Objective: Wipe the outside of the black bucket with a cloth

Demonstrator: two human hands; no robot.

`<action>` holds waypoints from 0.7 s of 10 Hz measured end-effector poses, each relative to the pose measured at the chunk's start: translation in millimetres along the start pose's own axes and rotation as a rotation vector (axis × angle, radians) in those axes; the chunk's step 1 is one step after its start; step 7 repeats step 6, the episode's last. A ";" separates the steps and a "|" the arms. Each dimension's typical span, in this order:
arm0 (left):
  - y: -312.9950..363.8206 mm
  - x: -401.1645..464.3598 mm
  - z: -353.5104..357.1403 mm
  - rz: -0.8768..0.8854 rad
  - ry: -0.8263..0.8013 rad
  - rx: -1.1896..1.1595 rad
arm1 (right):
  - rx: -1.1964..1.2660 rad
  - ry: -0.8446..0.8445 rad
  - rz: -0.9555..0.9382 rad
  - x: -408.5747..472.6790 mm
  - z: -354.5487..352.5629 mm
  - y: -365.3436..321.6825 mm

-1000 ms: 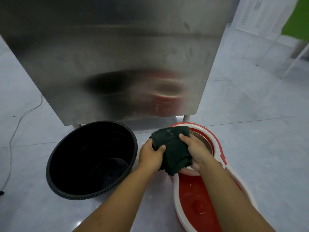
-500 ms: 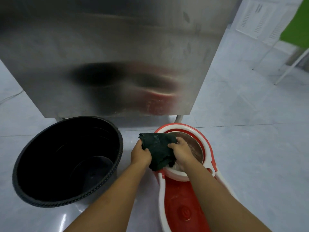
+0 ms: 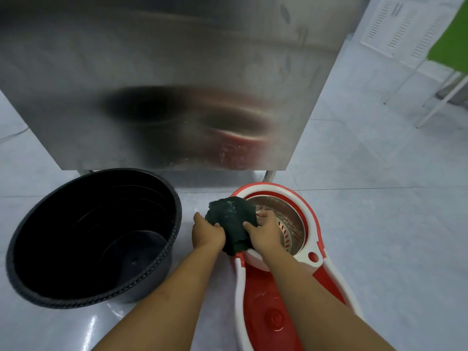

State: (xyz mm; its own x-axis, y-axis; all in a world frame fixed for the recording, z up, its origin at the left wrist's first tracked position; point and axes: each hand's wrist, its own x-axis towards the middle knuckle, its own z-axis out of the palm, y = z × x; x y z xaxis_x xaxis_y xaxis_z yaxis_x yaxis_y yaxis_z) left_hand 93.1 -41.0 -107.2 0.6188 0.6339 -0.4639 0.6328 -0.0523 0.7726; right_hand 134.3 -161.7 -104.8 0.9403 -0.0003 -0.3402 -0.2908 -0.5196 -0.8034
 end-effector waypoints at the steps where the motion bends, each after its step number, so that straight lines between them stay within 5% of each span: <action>1: -0.9 -4.8 -5.2 0.035 -0.022 0.163 | -0.216 0.092 -0.114 -14.0 1.2 0.4; 3: -0.5 -31.3 -31.3 0.263 -0.161 0.381 | -0.496 0.150 -0.251 -32.2 -0.1 -3.6; 5: 26.3 -57.9 -101.8 0.526 -0.220 0.510 | -0.551 -0.078 -0.366 -59.8 -16.8 -46.9; 7: 28.3 -63.2 -134.2 0.595 -0.223 0.601 | -0.554 -0.147 -0.421 -80.2 -18.9 -67.2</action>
